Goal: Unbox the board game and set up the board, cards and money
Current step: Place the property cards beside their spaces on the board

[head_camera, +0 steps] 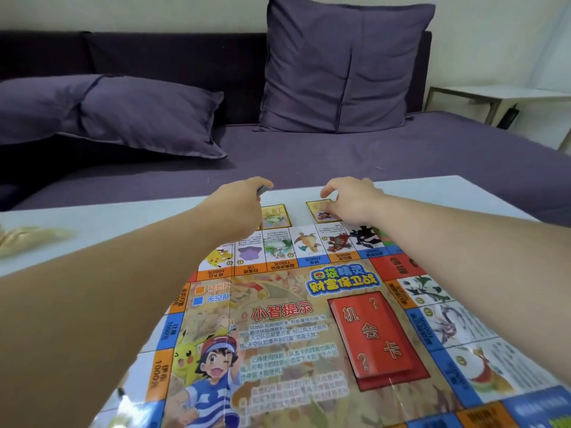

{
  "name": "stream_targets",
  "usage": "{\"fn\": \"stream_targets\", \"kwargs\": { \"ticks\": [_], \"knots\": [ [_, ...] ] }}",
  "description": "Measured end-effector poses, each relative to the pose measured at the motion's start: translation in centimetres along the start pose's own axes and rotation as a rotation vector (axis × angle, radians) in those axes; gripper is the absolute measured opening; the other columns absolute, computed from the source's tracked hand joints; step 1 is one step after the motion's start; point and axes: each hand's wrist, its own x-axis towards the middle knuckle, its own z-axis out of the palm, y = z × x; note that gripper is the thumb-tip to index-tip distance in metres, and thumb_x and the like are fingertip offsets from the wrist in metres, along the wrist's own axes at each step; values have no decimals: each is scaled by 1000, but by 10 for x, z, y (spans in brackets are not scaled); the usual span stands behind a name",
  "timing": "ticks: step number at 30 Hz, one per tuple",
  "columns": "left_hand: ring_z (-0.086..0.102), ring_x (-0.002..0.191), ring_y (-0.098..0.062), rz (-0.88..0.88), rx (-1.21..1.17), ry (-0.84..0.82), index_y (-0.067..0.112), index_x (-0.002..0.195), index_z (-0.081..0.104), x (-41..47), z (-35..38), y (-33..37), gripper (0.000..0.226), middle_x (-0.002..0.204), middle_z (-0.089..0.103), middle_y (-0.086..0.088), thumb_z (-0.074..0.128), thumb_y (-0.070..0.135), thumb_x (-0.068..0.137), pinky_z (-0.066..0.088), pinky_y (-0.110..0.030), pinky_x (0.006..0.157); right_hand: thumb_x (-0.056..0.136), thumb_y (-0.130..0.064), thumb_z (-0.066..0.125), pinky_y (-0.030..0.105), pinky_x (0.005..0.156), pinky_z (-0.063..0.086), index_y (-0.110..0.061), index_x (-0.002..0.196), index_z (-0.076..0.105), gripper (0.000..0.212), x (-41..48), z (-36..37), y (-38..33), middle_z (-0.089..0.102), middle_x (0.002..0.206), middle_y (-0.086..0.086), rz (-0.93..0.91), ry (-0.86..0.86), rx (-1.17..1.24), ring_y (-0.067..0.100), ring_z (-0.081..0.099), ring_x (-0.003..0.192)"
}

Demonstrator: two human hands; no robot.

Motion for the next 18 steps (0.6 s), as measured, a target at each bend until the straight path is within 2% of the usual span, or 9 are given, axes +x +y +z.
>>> {"fn": "stream_targets", "kwargs": {
  "ticks": [5, 7, 9, 10, 12, 13, 14, 18],
  "knots": [
    [55, 84, -18, -18, -91, -42, 27, 142, 35, -12, -17, 10, 46, 137, 48, -1, 31, 9, 100, 44, -22, 54, 97, -40, 46, 39, 99, 30, -33, 130, 49, 33, -13, -18, -7, 54, 133, -1, -6, 83, 1, 28, 34, 128],
    [59, 90, -19, -118, -373, -91, 30, 131, 43, -25, -29, 19, 34, 123, 55, 0, 34, 16, 102, 53, -28, 65, 98, -38, 44, 38, 100, 30, -32, 126, 53, 30, -26, -36, -16, 55, 131, -4, -39, 125, 75, 27, 37, 126],
    [60, 85, -16, -238, -733, -135, 27, 112, 49, -46, -43, 34, 15, 105, 61, 3, 40, 22, 101, 55, -34, 74, 99, -33, 43, 34, 100, 36, -28, 120, 58, 27, -46, -57, -27, 58, 125, -6, -99, 138, 199, 21, 46, 120],
    [61, 83, -16, -284, -885, -159, 24, 104, 52, -58, -49, 42, 11, 100, 62, 2, 43, 22, 100, 55, -36, 77, 99, -30, 43, 27, 95, 40, -24, 118, 60, 27, -60, -67, -33, 60, 121, -6, -135, 117, 292, 13, 52, 112],
    [63, 82, -19, -361, -1195, -204, 22, 100, 57, -86, -56, 56, 11, 98, 65, -4, 48, 17, 98, 56, -37, 72, 99, -26, 43, 9, 67, 42, -18, 113, 64, 26, -97, -85, -45, 64, 106, -4, -188, 44, 459, 3, 56, 84],
    [64, 82, -22, -390, -1346, -223, 20, 101, 59, -100, -58, 62, 11, 98, 66, -8, 50, 17, 97, 57, -37, 67, 98, -26, 43, 8, 56, 41, -18, 110, 65, 26, -115, -93, -50, 65, 99, -4, -196, 41, 528, 4, 55, 75],
    [65, 81, -24, -405, -1469, -243, 17, 103, 59, -116, -62, 70, 11, 96, 67, -11, 50, 18, 96, 58, -36, 63, 97, -26, 44, 10, 52, 40, -18, 107, 66, 25, -136, -101, -54, 66, 93, -5, -197, 59, 588, 7, 54, 71],
    [69, 89, -30, -412, -1777, -334, -2, 111, 53, -185, -62, 98, 25, 97, 70, -18, 37, 12, 98, 58, -42, 68, 92, -31, 50, 19, 61, 39, -22, 93, 69, 21, -224, -124, -57, 65, 81, -13, -92, 167, 845, 2, 53, 66]
  ]
}}
